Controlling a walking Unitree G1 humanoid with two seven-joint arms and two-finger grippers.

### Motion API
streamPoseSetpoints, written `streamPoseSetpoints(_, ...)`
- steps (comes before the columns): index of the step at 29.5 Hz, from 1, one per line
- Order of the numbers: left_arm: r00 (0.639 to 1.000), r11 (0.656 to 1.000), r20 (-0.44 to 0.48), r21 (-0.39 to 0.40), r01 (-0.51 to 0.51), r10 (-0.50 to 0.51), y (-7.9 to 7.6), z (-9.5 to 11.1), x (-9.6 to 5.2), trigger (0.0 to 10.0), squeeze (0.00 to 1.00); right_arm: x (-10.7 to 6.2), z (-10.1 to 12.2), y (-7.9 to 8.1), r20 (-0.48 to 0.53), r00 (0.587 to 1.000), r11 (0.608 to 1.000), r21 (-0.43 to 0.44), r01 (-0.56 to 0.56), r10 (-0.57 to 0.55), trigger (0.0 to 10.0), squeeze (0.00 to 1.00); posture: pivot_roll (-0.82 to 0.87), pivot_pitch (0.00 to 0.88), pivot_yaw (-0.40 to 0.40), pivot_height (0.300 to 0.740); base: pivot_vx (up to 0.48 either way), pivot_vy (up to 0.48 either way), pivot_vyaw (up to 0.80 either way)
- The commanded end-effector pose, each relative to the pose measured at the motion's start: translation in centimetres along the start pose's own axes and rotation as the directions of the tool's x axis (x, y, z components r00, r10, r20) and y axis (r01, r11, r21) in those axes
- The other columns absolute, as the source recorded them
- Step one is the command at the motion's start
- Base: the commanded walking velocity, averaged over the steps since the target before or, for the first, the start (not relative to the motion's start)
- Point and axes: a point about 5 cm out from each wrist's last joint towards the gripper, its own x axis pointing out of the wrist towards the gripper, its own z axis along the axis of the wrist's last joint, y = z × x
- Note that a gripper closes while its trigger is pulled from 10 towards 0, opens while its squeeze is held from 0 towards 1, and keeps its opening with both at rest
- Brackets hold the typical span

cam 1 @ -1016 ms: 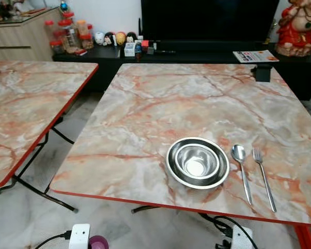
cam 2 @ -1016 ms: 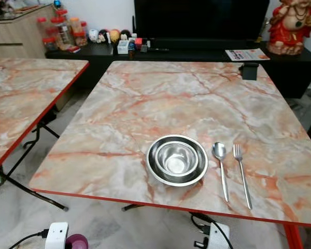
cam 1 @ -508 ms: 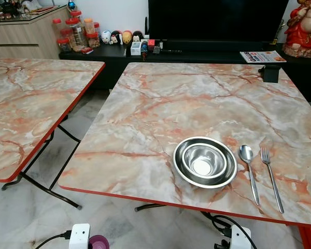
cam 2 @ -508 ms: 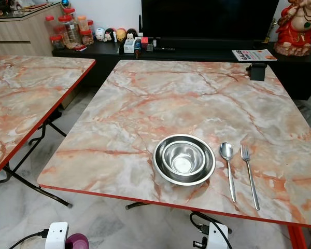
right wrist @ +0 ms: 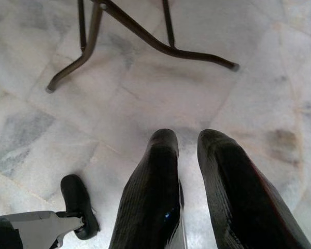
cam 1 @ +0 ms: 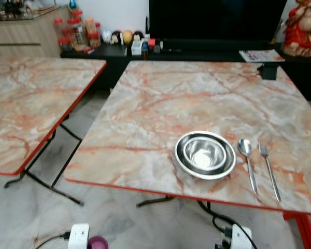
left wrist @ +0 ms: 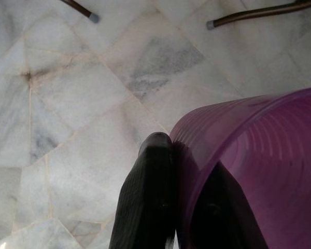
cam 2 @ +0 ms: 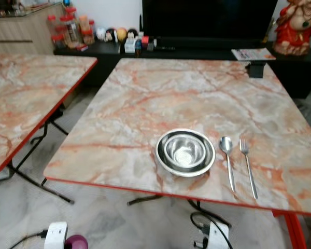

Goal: Setting the table

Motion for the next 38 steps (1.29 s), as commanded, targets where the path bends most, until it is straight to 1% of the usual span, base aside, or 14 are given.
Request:
streamPoseSetpoints(1, 1.000, 1.000, -0.007, 0.003, -0.006, 0.006, 0.41, -0.11, -0.05, 10.0, 0.00, 0.01, 0.04, 0.00, 0.000, 1.000, 1.000, 0.005, 0.005, -0.005, 10.0, 0.00, -0.03, 0.000, 0.047, 0.740, 0.000, 0.000, 0.00)
streamPoseSetpoints(9, 1.000, 1.000, -0.007, 0.001, -0.009, 0.009, 0.45, -0.16, -0.07, 10.0, 0.00, 0.04, 0.18, -0.04, 0.007, 1.000, 1.000, 0.016, 0.007, -0.007, 10.0, 0.00, -0.03, 0.000, 0.048, 0.740, 0.000, 0.000, 0.00)
streamPoseSetpoints(12, 1.000, 1.000, 0.001, -0.011, -0.007, 0.007, 0.40, 0.00, -0.04, 10.0, 0.00, 0.05, 0.15, -0.13, 0.001, 1.000, 1.000, 0.023, 0.007, -0.007, 10.0, 0.00, -0.03, 0.000, 0.047, 0.740, 0.000, 0.000, 0.00)
streamPoseSetpoints(15, 1.000, 0.999, 0.015, -0.033, -0.007, 0.008, 0.38, 0.20, -0.01, 10.0, 0.00, 0.05, 0.18, -0.15, 0.003, 1.000, 1.000, 0.028, 0.005, -0.005, 10.0, 0.00, -0.03, 0.000, 0.047, 0.740, -0.317, 0.000, 0.00)
streamPoseSetpoints(22, 1.000, 1.000, 0.021, -0.023, -0.009, 0.009, 0.38, 0.43, 0.04, 10.0, 0.00, 0.06, 0.18, -0.19, 0.001, 1.000, 1.000, 0.021, 0.010, -0.010, 10.0, 0.00, -0.03, 0.000, 0.047, 0.740, -0.302, 0.000, -0.20)
streamPoseSetpoints(27, 1.000, 1.000, 0.012, -0.002, -0.020, 0.020, 0.54, 0.37, 0.03, 10.0, 0.00, 0.06, 0.21, -0.16, 0.003, 1.000, 1.000, 0.020, 0.010, -0.010, 10.0, 0.00, -0.03, 0.000, 0.048, 0.740, 0.000, 0.000, 0.00)
streamPoseSetpoints(38, 0.999, 0.999, 0.024, 0.012, -0.036, 0.036, 0.80, 0.57, 0.03, 10.0, 0.00, 0.09, 0.32, -0.13, 0.006, 1.000, 0.999, 0.033, 0.010, -0.010, 10.0, 0.00, -0.03, 0.000, 0.050, 0.740, 0.000, 0.000, 0.00)
